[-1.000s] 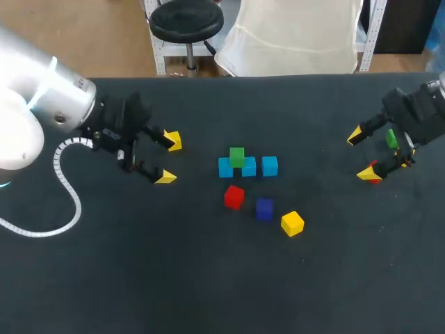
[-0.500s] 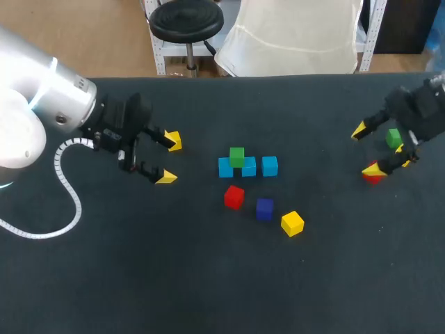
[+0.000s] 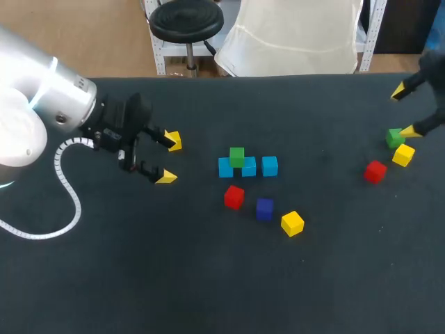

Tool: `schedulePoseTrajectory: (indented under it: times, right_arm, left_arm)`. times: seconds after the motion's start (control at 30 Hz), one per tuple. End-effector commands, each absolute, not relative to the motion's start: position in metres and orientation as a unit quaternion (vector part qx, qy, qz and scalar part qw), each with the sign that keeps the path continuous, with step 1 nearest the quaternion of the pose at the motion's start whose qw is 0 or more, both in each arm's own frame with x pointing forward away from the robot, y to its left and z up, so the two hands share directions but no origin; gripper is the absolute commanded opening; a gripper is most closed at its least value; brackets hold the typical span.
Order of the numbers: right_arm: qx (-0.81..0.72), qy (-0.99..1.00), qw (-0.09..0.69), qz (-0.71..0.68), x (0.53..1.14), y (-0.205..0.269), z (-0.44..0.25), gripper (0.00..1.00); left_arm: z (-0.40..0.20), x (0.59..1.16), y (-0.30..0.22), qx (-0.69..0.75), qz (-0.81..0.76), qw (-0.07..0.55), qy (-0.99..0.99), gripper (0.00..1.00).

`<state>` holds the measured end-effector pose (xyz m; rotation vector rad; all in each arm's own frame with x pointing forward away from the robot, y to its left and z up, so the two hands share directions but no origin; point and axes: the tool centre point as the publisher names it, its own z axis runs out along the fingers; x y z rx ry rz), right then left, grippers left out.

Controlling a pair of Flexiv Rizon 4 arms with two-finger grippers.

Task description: Place the blue cubes, place green cubes on the blue cubes, place the yellow cubes on the green cubes, then place the red cubes on the yellow cubes, and place purple cube on the red cubes.

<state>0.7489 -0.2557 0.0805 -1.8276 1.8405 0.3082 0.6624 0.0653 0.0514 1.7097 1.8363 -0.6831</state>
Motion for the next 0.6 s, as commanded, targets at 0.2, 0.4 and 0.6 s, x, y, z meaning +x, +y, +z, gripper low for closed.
schedulePoseTrajectory:
  times: [0.2, 0.4, 0.6]
  right_arm:
    - [-0.682, 0.672, 0.252, 0.141, 0.785, -0.292, 0.058, 1.00]
    - [-0.696, 0.659, 0.252, 0.136, 0.792, -0.306, 0.039, 1.00]
    - [-0.696, 0.654, 0.256, 0.152, 0.794, -0.315, 0.021, 1.00]
  left_arm:
    - [0.051, 0.662, 0.066, 0.634, -0.253, 0.269, 0.680, 1.00]
    - [0.051, 0.662, 0.066, 0.634, -0.253, 0.269, 0.680, 1.00]
    - [0.051, 0.662, 0.066, 0.634, -0.253, 0.269, 0.680, 1.00]
